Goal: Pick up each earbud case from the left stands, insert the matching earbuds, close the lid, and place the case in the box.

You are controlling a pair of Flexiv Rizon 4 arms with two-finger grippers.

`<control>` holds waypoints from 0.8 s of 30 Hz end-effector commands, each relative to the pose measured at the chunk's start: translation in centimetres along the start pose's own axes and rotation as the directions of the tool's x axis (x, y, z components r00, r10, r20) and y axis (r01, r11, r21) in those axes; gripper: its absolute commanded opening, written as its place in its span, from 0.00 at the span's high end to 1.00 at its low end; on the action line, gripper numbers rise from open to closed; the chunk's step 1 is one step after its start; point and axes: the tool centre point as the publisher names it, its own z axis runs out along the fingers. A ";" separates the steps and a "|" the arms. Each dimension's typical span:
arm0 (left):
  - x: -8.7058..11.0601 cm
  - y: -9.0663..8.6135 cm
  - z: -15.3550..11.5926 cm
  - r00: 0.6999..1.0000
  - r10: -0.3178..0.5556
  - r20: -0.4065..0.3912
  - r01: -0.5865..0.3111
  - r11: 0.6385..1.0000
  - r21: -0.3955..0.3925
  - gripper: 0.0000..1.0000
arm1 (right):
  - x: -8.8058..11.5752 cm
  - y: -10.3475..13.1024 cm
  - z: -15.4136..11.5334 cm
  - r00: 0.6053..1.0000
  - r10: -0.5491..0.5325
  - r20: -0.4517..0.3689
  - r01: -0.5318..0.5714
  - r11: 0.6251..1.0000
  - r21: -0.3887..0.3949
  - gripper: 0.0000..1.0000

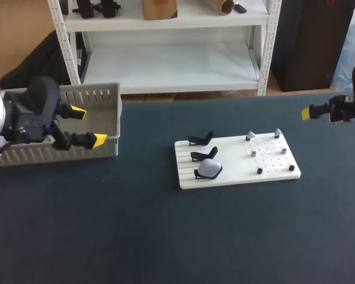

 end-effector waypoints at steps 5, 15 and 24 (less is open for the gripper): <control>0.4 -0.4 -0.5 0.947 0.138 0.292 -0.204 0.956 0.211 0.00 | 0.0 0.0 0.0 1.000 0.000 0.000 0.000 1.000 0.000 0.00; -0.9 -7.0 3.5 0.948 0.101 0.301 -0.140 0.984 0.109 0.00 | 0.0 0.0 0.0 1.000 0.000 0.000 0.000 1.000 0.000 0.00; -0.9 -9.6 9.6 0.941 0.078 0.330 -0.130 0.982 0.139 0.00 | 0.0 0.0 0.0 1.000 0.000 0.000 0.000 1.000 0.000 0.00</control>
